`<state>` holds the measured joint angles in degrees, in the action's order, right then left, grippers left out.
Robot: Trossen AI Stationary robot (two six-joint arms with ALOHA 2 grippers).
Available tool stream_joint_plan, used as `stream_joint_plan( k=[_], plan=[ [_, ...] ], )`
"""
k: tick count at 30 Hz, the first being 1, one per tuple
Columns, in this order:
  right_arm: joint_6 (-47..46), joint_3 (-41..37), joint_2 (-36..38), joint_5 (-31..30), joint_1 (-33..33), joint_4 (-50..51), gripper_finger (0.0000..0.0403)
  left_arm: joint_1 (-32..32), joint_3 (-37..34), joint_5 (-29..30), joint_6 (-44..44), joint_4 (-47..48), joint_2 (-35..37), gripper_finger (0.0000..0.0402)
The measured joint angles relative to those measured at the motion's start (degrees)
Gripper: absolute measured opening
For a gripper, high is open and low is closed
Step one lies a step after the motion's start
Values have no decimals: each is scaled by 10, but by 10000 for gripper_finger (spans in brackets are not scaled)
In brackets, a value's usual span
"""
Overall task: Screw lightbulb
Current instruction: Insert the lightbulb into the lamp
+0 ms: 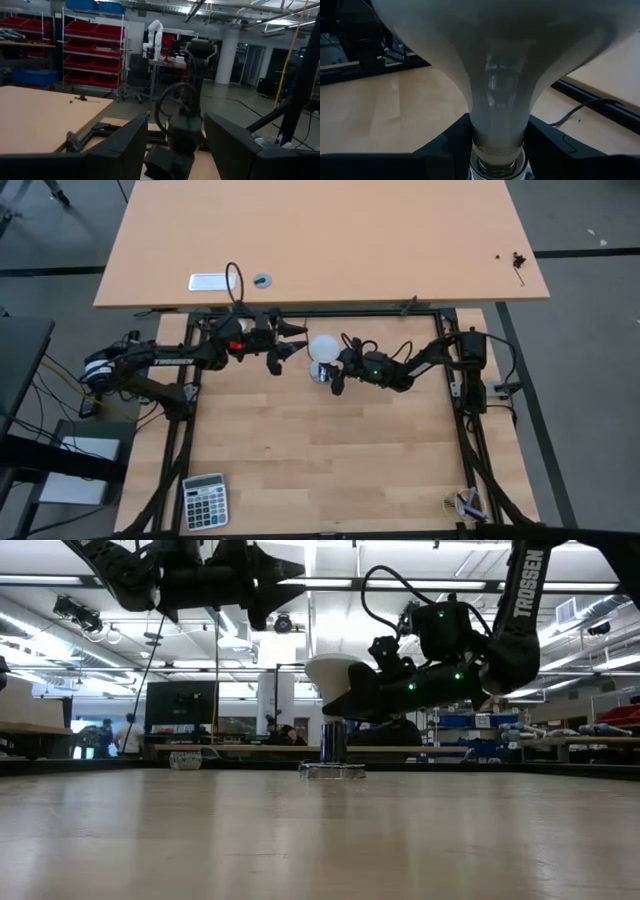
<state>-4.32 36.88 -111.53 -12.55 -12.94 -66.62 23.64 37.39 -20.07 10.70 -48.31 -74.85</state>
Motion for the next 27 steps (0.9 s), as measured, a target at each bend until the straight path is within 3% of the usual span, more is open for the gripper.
stream_joint_plan(
  k=[9,12,18,22,27],
  plan=[
    [0,1,1,0,-3,8,162,0,31,22,-4,3,-69,187],
    [-1,1,1,0,-3,11,162,0,63,22,-18,33,-95,158],
    [-5,1,2,0,-2,16,162,0,127,24,-74,198,-122,75],
    [-5,1,2,0,-2,18,162,0,136,44,-89,232,-123,16],
    [-3,1,2,0,-2,20,162,0,136,62,-91,264,-124,8]
  ],
)
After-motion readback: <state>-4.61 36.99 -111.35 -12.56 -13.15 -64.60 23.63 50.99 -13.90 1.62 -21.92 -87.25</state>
